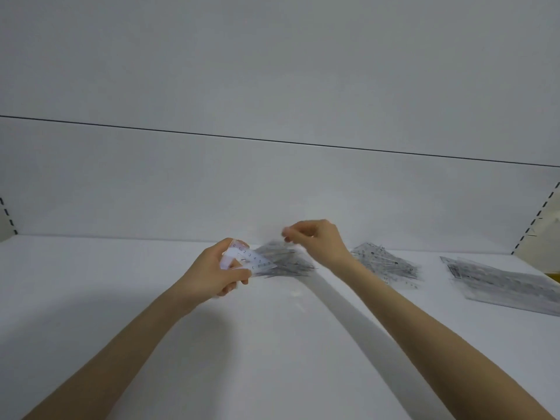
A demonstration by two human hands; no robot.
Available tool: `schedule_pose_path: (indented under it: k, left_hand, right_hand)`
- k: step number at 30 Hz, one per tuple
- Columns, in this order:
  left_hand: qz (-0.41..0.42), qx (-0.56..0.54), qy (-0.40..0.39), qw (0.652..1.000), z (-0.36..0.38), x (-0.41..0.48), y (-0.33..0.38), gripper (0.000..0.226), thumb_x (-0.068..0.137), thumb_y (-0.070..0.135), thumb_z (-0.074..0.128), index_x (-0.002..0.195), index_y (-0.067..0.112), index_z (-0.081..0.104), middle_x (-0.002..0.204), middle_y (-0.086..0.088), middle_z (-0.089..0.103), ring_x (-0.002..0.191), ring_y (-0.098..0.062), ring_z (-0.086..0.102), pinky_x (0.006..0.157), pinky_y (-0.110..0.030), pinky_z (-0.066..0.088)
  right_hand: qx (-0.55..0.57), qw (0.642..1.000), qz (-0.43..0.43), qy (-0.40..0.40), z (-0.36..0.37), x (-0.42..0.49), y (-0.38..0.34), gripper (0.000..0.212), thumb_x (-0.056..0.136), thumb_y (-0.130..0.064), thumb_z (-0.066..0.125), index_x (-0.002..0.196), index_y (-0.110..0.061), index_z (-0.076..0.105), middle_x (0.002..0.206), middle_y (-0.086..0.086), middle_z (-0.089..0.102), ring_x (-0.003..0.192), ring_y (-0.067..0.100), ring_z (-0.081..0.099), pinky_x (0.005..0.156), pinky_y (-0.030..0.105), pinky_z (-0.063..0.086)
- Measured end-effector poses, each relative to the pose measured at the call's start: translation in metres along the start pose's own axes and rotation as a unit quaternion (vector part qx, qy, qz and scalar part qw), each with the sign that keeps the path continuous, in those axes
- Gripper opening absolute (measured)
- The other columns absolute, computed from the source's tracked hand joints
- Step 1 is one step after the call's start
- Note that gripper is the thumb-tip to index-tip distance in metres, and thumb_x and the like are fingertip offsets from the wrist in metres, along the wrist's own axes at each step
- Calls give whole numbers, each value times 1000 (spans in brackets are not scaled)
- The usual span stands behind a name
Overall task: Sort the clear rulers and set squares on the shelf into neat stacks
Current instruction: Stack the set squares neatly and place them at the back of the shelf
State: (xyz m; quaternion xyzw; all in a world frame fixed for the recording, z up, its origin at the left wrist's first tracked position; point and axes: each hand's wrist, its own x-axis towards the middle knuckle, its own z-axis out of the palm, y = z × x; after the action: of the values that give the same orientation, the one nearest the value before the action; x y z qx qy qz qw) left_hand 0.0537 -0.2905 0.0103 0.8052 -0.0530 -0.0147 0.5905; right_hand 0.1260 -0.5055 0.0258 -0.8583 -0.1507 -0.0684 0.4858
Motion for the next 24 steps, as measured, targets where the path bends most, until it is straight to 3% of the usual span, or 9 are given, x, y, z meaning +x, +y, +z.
schedule_pose_path:
  k: [2,4,7,10,12,16,22,24]
  left_hand:
    - [-1,-19,5,1000,-8,-2,-4,29,86,2,62,108,20,57,74,-11,68,49,-18,47,44,-25,35]
    - [-2,-46,4,999,-16,-3,-9,29,86,2,63,110,15,56,79,-14,69,54,-22,54,45,-28,40]
    - [-29,-75,-4,997,-23,-4,-17,25,91,-2,57,111,12,57,87,-21,70,59,-27,59,46,-30,45]
    - [-54,-97,-4,994,-27,-4,-20,29,83,2,64,110,11,56,92,-26,69,55,-26,54,45,-26,41]
    - [-66,-114,3,991,-30,-3,-21,41,70,11,65,109,11,55,91,-28,69,50,-24,47,45,-24,35]
    - [-77,-122,7,989,-31,1,-26,47,65,14,59,111,9,53,87,-29,69,45,-21,39,45,-24,26]
    - [-85,-140,-1,987,-34,5,-22,39,71,13,57,110,10,53,91,-32,67,43,-21,38,47,-24,24]
    - [-82,-157,-12,984,-32,6,-19,27,84,19,51,110,12,53,93,-32,66,46,-22,41,47,-23,25]
  right_hand:
    - [-76,997,3,24,-14,16,11,22,92,-31,63,98,-15,76,95,-4,74,89,6,63,77,14,45]
    - [-160,987,15,-19,-17,27,25,26,91,-37,62,103,-17,75,102,-4,73,96,9,63,85,22,49]
    - [-191,978,43,-70,-6,33,38,29,85,-44,68,100,-20,76,98,-4,73,91,9,63,86,27,51]
    - [-176,980,57,-77,6,34,43,23,80,-40,74,86,-18,77,83,-3,73,73,8,61,72,28,51]
    - [-173,980,61,-78,9,35,44,19,80,-35,75,83,-16,77,82,-3,73,74,8,61,67,22,50]
    - [-104,990,77,-49,6,34,43,9,82,-23,76,82,-14,75,82,-4,69,76,3,57,60,6,38]
    - [17,994,111,-7,-14,23,42,12,85,-16,72,73,-14,71,73,-1,68,69,10,58,58,18,41]
    - [65,993,99,4,-26,16,37,10,85,-15,72,76,-12,72,72,-1,68,69,12,58,61,23,42]
